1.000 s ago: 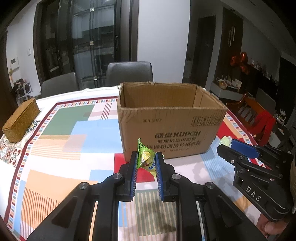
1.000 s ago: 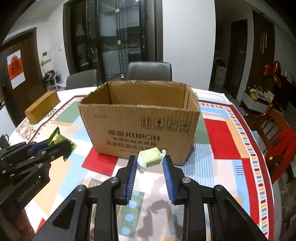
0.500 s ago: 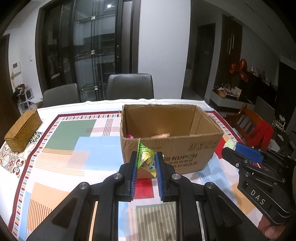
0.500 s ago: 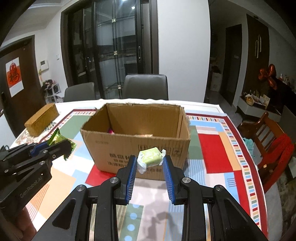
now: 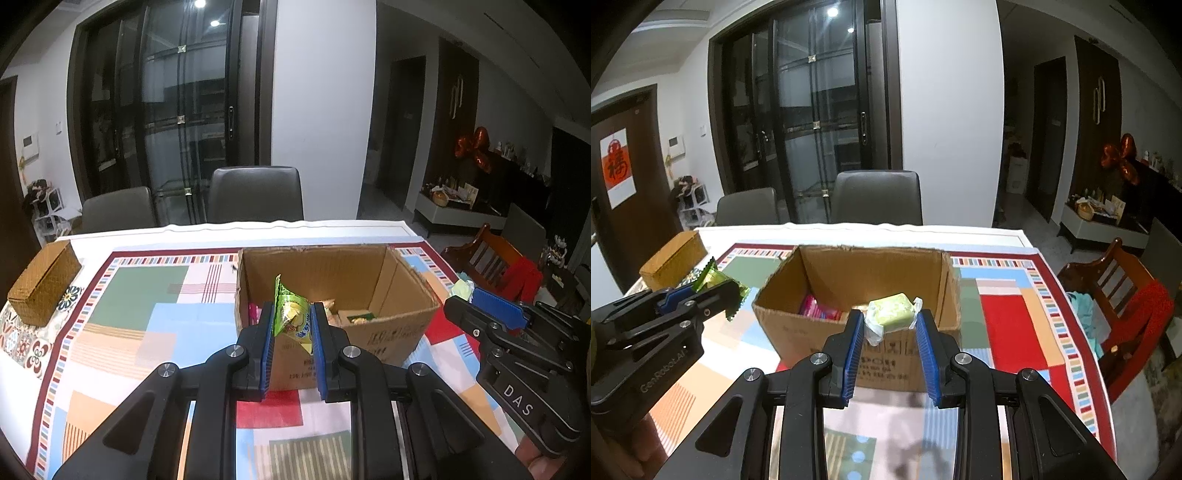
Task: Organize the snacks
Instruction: 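Lift both held snacks and carry them over the cardboard box, then open the left tool over the box while the right tool releases the green-white packet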
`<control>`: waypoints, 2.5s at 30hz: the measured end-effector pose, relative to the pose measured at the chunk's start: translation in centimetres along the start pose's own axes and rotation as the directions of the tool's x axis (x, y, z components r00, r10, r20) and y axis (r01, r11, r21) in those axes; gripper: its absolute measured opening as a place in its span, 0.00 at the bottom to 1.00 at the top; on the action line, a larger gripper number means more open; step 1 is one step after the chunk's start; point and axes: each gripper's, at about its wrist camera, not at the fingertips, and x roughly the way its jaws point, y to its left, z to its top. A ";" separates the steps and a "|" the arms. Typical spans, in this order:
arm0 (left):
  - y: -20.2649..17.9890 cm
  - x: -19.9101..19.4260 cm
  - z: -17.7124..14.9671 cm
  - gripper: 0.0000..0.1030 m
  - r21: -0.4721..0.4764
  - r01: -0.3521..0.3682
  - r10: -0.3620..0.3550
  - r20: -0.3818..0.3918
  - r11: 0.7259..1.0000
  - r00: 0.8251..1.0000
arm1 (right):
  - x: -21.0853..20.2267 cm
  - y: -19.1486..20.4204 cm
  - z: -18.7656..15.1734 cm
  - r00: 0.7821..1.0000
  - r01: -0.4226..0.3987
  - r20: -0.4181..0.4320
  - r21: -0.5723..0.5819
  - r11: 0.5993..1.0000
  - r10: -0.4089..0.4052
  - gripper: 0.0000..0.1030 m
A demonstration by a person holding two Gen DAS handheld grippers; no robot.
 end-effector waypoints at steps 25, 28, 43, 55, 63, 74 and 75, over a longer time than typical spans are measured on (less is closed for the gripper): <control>0.5 4.9 4.3 0.19 0.004 0.019 -0.019 0.014 1.000 1.000 | 3.1 -0.9 3.9 0.999 0.036 0.034 0.021 0.999 -0.036 0.30; 0.5 6.1 4.3 0.19 0.004 0.020 -0.020 0.000 1.000 1.000 | 4.0 -0.8 3.9 0.999 0.039 0.020 0.023 0.999 -0.039 0.30; 0.8 10.3 4.5 0.19 -0.001 0.017 -0.017 -0.054 1.000 0.998 | 8.6 -1.0 3.7 0.998 0.044 -0.056 0.033 0.999 -0.042 0.30; 1.0 11.6 4.0 0.21 -0.001 0.024 -0.024 -0.084 1.000 0.996 | 10.9 -1.5 3.1 0.992 0.020 -0.122 0.047 0.999 -0.014 0.31; 1.0 11.1 3.9 0.43 0.003 0.016 -0.016 -0.072 1.000 0.997 | 10.6 -1.8 2.9 0.993 0.024 -0.116 0.053 0.998 -0.017 0.58; 1.3 9.4 3.7 0.65 0.004 -0.021 0.021 -0.049 1.000 0.999 | 9.4 -1.9 2.7 0.993 0.060 -0.104 0.056 0.997 -0.054 0.80; 1.3 9.3 3.7 0.66 0.003 -0.024 0.024 -0.047 1.000 0.999 | 9.3 -1.8 2.7 0.993 0.063 -0.103 0.056 0.996 -0.057 0.81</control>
